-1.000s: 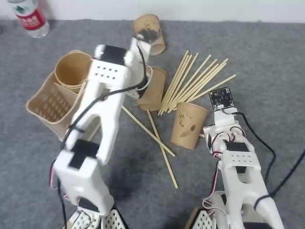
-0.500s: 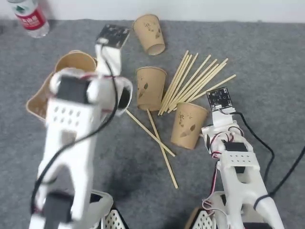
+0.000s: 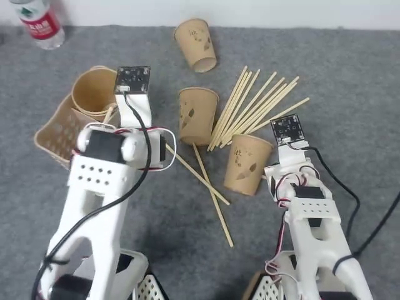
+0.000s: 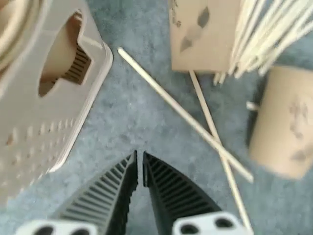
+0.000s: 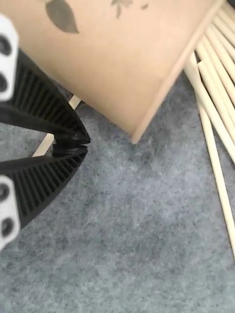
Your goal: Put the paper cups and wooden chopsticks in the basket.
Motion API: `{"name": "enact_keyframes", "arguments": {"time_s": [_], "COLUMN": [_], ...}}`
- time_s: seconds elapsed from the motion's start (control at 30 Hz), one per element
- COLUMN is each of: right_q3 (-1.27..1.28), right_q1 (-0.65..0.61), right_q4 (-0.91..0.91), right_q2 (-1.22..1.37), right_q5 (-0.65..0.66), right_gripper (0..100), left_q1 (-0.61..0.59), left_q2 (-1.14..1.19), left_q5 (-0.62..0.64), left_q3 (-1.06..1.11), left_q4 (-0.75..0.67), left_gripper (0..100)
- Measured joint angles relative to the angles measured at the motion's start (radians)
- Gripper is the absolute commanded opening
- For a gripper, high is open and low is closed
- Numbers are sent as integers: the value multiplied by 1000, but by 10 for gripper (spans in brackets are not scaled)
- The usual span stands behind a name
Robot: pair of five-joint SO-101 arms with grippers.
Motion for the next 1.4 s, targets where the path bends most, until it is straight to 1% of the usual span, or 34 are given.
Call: {"name": "enact_keyframes", "arguments": {"time_s": [0.07,0.23,0.27,0.3,0.43,0.77,0.83,1.1,1.2,1.33,1.4], "right_q3": [0,0,0,0,0,0,0,0,0,0,0], "right_q1": [2,0,0,2,5,0,0,0,3,0,0], "right_q4": [0,0,0,0,0,0,0,0,0,0,0], "right_q2": [0,0,0,0,0,0,0,0,0,0,0], "right_q5": [0,0,0,0,0,0,0,0,0,0,0], "right_gripper": [10,10,10,10,10,10,10,10,10,10,10], "left_q1": [0,0,0,0,0,0,0,-12,-12,-14,-14], "left_q2": [18,94,114,133,201,376,408,463,463,399,336], "left_q5": [43,183,218,256,373,559,583,600,600,591,591], "left_q3": [41,141,160,173,187,203,189,164,157,164,180], "left_q4": [-77,-249,-270,-287,-333,-489,-491,-493,-471,-428,-376], "left_gripper": [94,359,391,401,400,400,400,400,400,400,400]}}
